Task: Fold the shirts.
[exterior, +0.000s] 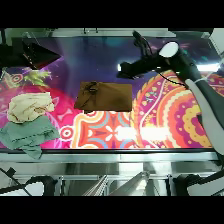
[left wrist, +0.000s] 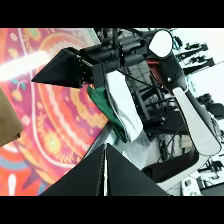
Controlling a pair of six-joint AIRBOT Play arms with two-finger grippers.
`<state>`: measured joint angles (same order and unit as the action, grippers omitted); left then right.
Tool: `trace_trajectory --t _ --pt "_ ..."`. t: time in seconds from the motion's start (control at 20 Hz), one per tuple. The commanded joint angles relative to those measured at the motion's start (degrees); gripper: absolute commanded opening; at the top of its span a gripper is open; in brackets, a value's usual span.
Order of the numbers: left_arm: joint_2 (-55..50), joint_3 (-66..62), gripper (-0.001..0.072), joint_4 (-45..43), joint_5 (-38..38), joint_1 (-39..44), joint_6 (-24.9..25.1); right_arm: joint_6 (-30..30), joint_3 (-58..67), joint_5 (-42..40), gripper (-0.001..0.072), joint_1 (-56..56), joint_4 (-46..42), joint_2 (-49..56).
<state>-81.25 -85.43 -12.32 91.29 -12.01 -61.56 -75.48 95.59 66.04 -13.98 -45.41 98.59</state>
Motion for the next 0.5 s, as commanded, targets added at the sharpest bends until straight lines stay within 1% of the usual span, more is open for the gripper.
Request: trace_trajectory --t 0.0,0.05,0.1,0.15,0.2,0.25,0.3,0.45 --pt "0.1 0.9 0.0012 0.5 2.4 0.0 1.1 -2.6 -12.4 -0.6 0.0022 5.7 -4.9 -4.3" --pt "0.1 0.9 0.0012 0.5 2.4 0.0 1.1 -2.8 -16.4 -4.0 0.0032 7.0 -4.0 -4.3" --pt "0.1 0.9 0.0012 0.5 2.4 0.0 1.1 -3.0 -18.4 -5.5 0.0189 7.9 -3.0 -3.3" --pt "0.1 0.9 0.0012 0.5 2.4 0.0 1.1 -3.0 -18.9 -5.6 0.0592 8.5 -1.9 -1.7" --pt "0.1 0.9 0.0012 0.5 1.9 0.0 1.1 -2.9 -18.8 -6.3 0.0702 8.7 -1.9 0.2" --pt "0.1 0.9 0.0012 0.5 1.4 0.0 1.1 -2.7 -18.8 -7.5 0.0702 8.8 -0.7 1.9" --pt "0.1 0.9 0.0012 0.5 1.2 0.0 1.1 -1.7 -18.8 -8.7 0.0702 8.8 2.4 3.7" --pt "0.1 0.9 0.0012 0.5 0.9 0.0 1.1 8.4 -18.8 -9.1 0.0702 8.6 17.1 8.5"
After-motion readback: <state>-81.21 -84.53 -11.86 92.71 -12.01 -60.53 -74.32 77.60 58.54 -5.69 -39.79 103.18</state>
